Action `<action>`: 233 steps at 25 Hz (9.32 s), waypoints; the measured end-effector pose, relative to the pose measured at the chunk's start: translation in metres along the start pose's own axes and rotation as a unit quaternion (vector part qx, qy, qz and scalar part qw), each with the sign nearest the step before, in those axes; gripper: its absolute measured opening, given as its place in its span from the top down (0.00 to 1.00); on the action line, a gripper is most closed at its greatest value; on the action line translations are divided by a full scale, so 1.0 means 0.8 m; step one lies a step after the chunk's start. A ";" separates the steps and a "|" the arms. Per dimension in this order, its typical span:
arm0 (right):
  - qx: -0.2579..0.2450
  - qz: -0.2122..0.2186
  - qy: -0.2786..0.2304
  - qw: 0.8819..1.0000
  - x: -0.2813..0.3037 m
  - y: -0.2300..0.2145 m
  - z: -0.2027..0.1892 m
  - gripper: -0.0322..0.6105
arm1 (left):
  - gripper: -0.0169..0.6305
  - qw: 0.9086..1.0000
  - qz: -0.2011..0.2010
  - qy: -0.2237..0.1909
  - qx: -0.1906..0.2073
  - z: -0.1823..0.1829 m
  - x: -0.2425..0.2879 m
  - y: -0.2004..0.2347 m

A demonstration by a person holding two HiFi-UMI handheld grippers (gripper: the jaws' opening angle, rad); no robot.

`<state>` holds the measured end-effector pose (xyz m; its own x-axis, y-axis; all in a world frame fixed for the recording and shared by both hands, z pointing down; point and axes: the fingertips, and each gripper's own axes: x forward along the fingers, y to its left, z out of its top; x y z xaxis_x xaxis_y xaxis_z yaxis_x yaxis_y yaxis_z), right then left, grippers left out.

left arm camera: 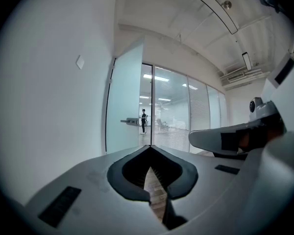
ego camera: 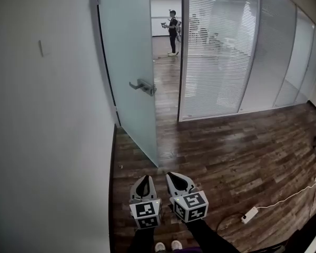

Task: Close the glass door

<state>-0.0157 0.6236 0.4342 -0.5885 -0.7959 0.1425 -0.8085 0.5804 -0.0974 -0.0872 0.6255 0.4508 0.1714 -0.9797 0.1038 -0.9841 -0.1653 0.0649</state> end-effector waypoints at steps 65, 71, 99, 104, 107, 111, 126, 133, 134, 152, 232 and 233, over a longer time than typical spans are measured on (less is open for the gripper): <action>0.015 -0.003 0.011 1.000 0.247 -0.159 0.029 0.96 | 0.97 0.999 0.036 0.038 0.003 -0.001 0.253 0.123; 0.012 -0.015 0.004 1.000 0.303 -0.162 0.042 0.96 | 0.97 1.000 0.020 0.023 0.003 0.015 0.298 0.160; 0.025 -0.030 0.017 0.999 0.432 -0.231 0.040 0.96 | 0.97 0.999 0.005 0.033 -0.010 0.022 0.445 0.203; 0.021 -0.008 0.025 0.999 0.476 -0.257 0.048 0.96 | 0.97 0.999 0.022 0.029 -0.004 0.035 0.499 0.211; 0.019 0.003 0.022 1.000 0.499 -0.271 0.057 0.96 | 0.97 0.999 0.030 0.028 -0.009 0.042 0.523 0.216; 0.019 0.009 0.023 1.000 0.520 -0.292 0.061 0.96 | 0.97 0.999 0.036 0.028 -0.013 0.041 0.550 0.217; 0.025 -0.002 0.021 0.999 0.553 -0.309 0.066 0.96 | 0.97 0.998 0.026 0.047 -0.019 0.035 0.593 0.228; 0.022 -0.025 0.014 0.999 0.569 -0.303 0.081 0.96 | 0.97 0.999 -0.001 0.035 -0.011 0.057 0.611 0.248; 0.020 -0.028 0.015 0.999 0.571 -0.302 0.081 0.96 | 0.97 0.999 -0.002 0.032 -0.012 0.060 0.613 0.251; 0.016 -0.047 0.017 0.999 0.580 -0.301 0.082 0.96 | 0.75 0.969 -0.080 -0.024 0.232 0.128 0.669 0.280; 0.013 -0.050 -0.001 0.999 0.646 -0.468 0.114 0.96 | 0.75 0.781 -0.158 0.172 0.579 0.100 0.909 0.174; 0.013 -0.047 -0.002 0.999 0.645 -0.475 0.117 0.96 | 0.75 0.782 -0.156 0.173 0.578 0.102 0.912 0.169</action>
<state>-0.0126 -0.0240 0.4523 -0.5104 -0.8470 0.1484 -0.8597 0.4989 -0.1095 -0.0986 -0.1212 0.4541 0.2172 -0.8147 0.5377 -0.2420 -0.5786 -0.7789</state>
